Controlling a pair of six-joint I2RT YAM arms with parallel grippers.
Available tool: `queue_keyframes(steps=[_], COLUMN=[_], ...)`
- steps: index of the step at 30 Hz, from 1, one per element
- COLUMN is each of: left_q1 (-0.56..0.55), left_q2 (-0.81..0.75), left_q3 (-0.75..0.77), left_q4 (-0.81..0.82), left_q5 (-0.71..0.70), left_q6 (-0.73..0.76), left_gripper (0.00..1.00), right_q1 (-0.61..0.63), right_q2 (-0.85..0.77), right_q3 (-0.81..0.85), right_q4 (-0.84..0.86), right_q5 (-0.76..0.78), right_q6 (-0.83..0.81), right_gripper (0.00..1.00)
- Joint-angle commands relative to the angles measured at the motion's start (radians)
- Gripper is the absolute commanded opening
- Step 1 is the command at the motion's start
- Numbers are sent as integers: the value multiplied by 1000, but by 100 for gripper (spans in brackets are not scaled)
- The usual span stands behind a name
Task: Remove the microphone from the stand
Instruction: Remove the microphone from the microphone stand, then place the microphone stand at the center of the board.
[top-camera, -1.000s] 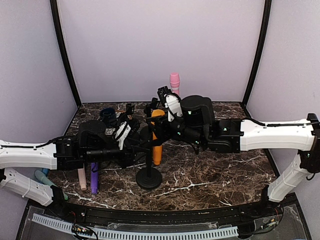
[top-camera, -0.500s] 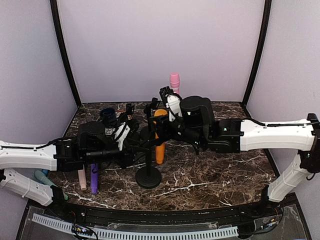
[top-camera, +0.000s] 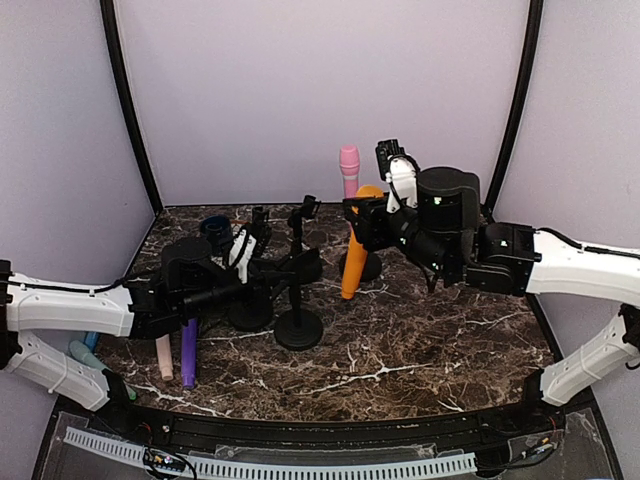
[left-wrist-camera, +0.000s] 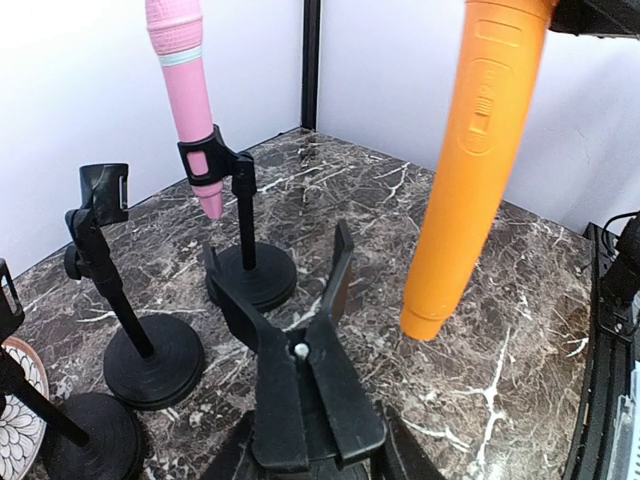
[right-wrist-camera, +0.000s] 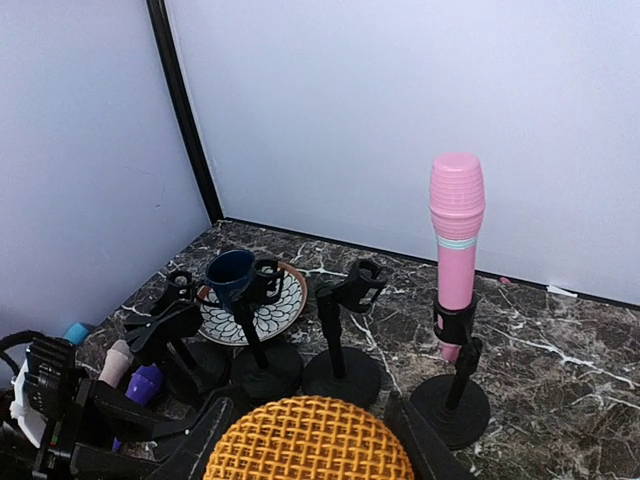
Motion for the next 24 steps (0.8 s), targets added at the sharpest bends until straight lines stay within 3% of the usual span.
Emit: queue_keyframes(steps=[1,24], left_q1=[53,233], left_q2=[43,209], left_q3=[4,106], left_q4=[169,241], left_q5=[32,118], left_q6=[37,94], left_gripper=[0,0], right_q1=[-18,-19], right_q2=[-40,-37], right_q3=[-41,-62], right_q4=[26,43], right_q5=[21,-40], right_q6=[25,63], right_gripper=[31,31])
